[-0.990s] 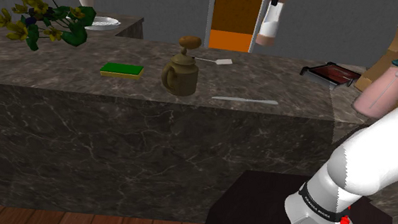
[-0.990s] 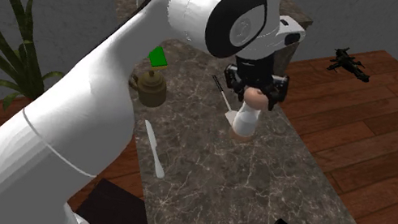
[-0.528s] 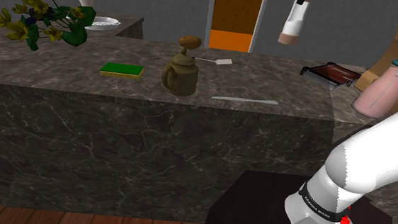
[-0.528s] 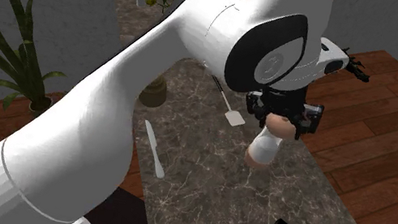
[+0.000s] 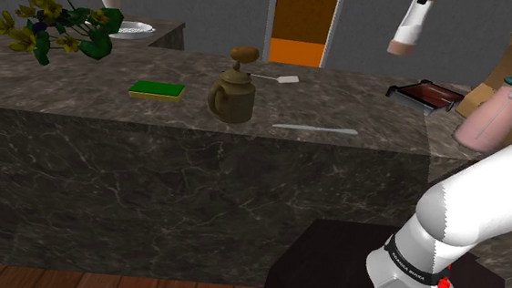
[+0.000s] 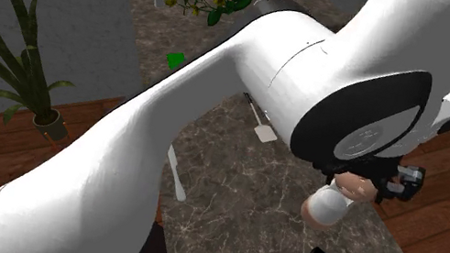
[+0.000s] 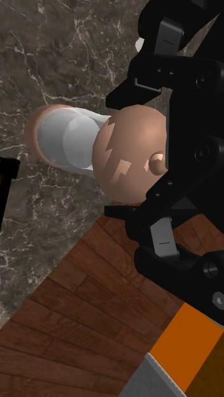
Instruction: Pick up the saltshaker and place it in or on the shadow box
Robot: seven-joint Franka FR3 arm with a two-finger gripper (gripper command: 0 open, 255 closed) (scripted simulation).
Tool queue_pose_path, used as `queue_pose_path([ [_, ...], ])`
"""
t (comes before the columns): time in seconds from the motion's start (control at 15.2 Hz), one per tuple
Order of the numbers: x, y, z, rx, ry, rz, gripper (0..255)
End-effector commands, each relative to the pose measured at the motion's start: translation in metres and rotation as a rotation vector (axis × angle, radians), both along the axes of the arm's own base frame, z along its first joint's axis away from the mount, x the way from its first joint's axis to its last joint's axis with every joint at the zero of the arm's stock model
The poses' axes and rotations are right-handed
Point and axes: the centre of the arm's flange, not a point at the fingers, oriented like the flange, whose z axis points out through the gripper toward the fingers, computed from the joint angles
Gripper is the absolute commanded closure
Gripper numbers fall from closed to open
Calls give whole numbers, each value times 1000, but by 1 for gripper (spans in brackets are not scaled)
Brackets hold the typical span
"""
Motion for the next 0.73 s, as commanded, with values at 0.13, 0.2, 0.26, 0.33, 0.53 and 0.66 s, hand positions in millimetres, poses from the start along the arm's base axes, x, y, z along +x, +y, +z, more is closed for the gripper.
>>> queue_pose_path([
  [0.13, -34, -40, 7, -1, 1, 2, 255],
  [0.2, -43, -50, 9, -1, 1, 2, 255],
  [0.26, -51, -60, 10, -1, 1, 2, 255],
  [0.33, -60, -70, 12, -1, 1, 2, 255],
  [0.53, -86, -99, 17, -1, 1, 2, 255],
  [0.66, -103, -119, 21, -1, 1, 2, 255],
])
